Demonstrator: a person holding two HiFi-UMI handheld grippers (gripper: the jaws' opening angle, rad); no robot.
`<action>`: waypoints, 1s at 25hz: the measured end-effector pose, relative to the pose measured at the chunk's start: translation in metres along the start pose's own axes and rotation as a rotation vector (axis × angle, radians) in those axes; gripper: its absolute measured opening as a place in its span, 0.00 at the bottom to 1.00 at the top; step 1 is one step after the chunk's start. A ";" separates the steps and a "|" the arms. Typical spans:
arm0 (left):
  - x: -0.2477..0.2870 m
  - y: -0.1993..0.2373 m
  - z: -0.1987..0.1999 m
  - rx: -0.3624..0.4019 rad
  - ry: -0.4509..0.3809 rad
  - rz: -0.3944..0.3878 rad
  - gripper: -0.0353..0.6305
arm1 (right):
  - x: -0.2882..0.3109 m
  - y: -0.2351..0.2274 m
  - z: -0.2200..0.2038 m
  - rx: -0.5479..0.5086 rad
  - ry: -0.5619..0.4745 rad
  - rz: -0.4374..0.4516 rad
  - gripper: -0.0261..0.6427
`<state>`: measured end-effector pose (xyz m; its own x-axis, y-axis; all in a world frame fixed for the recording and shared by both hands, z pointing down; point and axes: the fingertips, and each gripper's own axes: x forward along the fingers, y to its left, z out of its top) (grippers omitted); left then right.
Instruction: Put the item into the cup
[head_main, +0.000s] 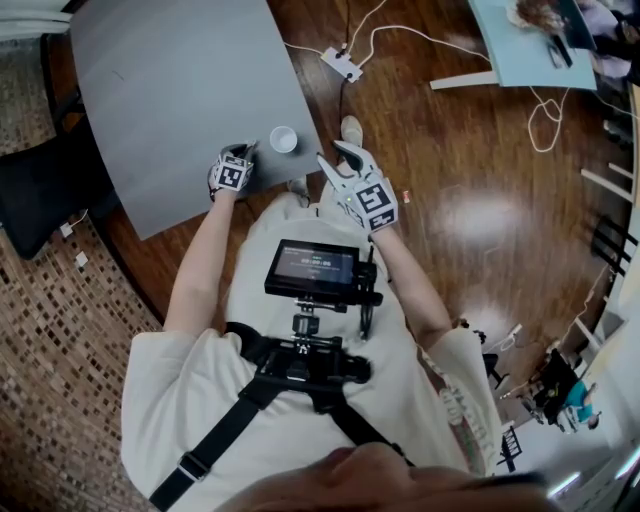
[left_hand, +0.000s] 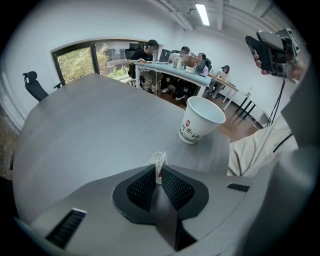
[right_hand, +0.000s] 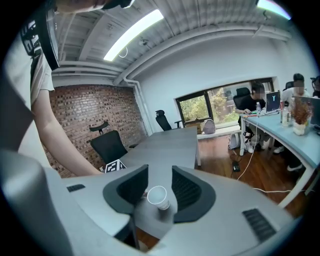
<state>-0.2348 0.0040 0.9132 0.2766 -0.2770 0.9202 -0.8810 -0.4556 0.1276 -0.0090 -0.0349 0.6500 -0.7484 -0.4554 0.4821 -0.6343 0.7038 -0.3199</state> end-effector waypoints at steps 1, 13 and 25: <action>0.000 0.000 -0.001 -0.002 0.003 0.001 0.09 | 0.000 0.001 -0.001 -0.001 0.004 0.000 0.28; -0.047 -0.006 0.041 0.011 -0.139 0.005 0.06 | 0.001 0.003 -0.007 0.009 -0.015 -0.026 0.28; -0.094 -0.061 0.108 0.124 -0.277 -0.086 0.06 | 0.001 0.005 -0.016 0.015 -0.010 -0.039 0.28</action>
<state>-0.1654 -0.0335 0.7792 0.4571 -0.4452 0.7700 -0.8010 -0.5824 0.1388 -0.0096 -0.0227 0.6620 -0.7248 -0.4876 0.4867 -0.6659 0.6772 -0.3132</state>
